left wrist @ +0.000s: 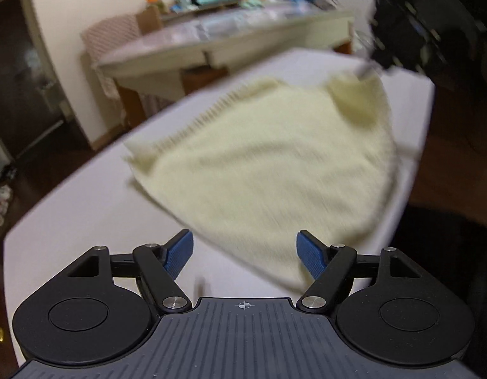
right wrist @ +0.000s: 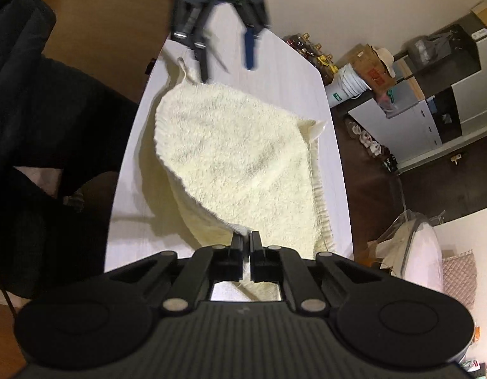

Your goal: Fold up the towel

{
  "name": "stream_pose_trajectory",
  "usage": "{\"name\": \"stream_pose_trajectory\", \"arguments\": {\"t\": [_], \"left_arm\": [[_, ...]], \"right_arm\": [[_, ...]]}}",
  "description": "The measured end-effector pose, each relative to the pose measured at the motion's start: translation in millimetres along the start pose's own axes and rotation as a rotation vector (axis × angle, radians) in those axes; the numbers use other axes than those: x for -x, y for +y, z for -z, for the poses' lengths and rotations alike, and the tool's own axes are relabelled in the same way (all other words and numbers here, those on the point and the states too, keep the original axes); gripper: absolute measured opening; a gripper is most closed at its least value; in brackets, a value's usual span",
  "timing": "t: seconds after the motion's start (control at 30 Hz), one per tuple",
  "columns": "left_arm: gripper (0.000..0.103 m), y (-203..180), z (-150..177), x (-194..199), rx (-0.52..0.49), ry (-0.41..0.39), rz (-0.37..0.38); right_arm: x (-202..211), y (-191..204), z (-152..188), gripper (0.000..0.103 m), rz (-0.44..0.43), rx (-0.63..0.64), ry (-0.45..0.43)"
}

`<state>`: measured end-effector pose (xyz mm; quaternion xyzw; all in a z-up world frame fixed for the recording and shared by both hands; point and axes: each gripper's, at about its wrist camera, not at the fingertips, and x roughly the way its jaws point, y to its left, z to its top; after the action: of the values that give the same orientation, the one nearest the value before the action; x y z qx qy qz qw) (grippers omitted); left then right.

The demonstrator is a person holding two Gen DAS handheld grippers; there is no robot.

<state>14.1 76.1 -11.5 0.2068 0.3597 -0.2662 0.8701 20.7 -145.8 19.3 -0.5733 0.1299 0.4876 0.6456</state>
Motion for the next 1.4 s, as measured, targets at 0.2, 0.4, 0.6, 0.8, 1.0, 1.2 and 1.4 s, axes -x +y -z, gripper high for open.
{"name": "stream_pose_trajectory", "arguments": {"t": [0.2,0.4,0.6,0.8,1.0,1.2,1.4], "left_arm": [[0.077,-3,7,11,-0.01,-0.027,-0.019],[0.077,-6,13,7,0.007,-0.059,-0.018],[0.077,-10,33,12,0.118,-0.125,-0.049],[0.08,-10,45,17,0.18,-0.171,-0.072],[0.081,-4,57,21,0.275,-0.203,-0.08],[0.081,-12,58,28,0.28,-0.206,-0.126],[0.081,-15,59,31,0.312,-0.205,-0.145]], "right_arm": [[10,5,-9,0.004,0.038,0.018,0.032],[2,-9,-27,0.004,0.068,0.117,0.06],[-21,-35,-54,0.004,0.067,0.23,0.053],[-59,-60,-82,0.004,0.044,0.307,0.045],[-93,-80,-103,0.004,0.035,0.332,0.036],[-136,-86,-123,0.004,-0.007,0.357,0.03],[-171,-96,-134,0.004,-0.044,0.338,0.031]]}}
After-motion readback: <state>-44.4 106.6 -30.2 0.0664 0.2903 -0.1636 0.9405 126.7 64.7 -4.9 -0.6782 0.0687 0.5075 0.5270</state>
